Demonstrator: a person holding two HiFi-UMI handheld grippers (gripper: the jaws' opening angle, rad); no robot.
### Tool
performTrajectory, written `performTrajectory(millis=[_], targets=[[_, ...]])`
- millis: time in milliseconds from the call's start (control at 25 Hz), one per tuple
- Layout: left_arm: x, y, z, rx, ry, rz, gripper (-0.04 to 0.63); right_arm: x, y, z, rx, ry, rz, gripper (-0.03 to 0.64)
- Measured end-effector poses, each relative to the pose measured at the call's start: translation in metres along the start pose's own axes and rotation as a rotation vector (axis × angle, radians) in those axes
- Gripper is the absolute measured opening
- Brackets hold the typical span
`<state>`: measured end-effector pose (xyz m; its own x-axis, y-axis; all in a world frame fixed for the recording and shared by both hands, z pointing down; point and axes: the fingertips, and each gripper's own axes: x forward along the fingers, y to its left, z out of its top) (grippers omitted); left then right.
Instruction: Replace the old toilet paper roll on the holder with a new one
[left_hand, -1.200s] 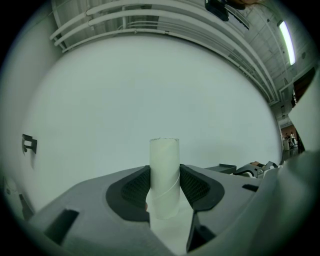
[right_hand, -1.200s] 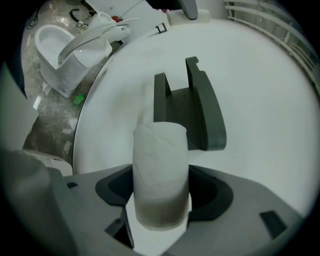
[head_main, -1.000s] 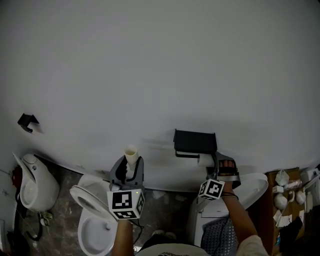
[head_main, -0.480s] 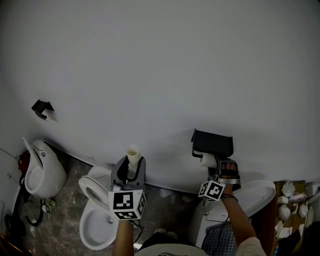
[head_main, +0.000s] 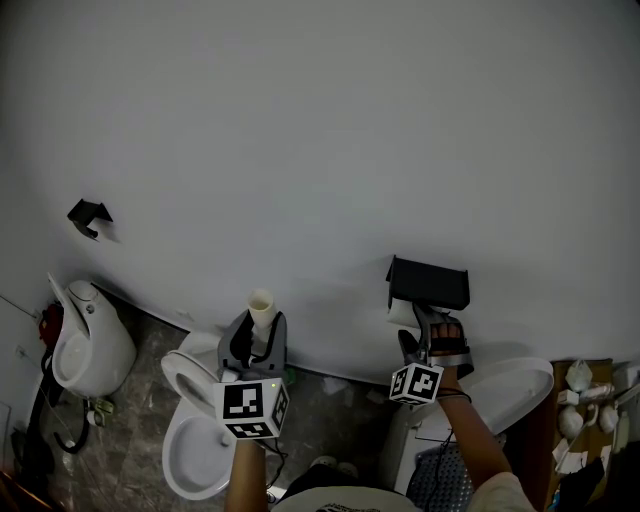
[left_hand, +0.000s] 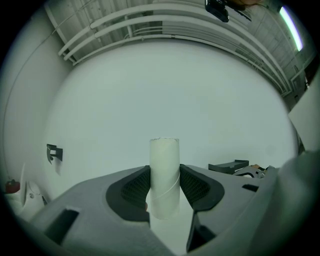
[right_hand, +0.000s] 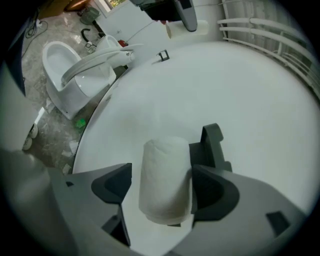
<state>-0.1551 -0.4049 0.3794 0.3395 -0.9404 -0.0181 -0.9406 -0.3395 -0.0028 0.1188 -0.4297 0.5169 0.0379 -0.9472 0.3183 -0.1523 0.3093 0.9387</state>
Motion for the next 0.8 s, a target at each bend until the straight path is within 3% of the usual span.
performTrajectory(millis=[160,320,640,800], targets=[[0.006,-0.013,0.004,-0.003,-0.008,-0.032,0.183,-0.023,-0.005,0.002,0.145,-0.036,-0.004,0.376],[0.014,-0.033,0.008,-0.011,-0.015,-0.084,0.182,-0.05,-0.025,-0.004,0.379,-0.079,-0.024,0.344],[0.032,-0.074,0.023,-0.02,-0.042,-0.164,0.183,-0.102,-0.095,-0.04,0.965,-0.164,-0.175,0.148],[0.037,-0.087,0.034,-0.025,-0.062,-0.188,0.182,-0.12,-0.115,-0.051,1.147,-0.197,-0.243,0.104]])
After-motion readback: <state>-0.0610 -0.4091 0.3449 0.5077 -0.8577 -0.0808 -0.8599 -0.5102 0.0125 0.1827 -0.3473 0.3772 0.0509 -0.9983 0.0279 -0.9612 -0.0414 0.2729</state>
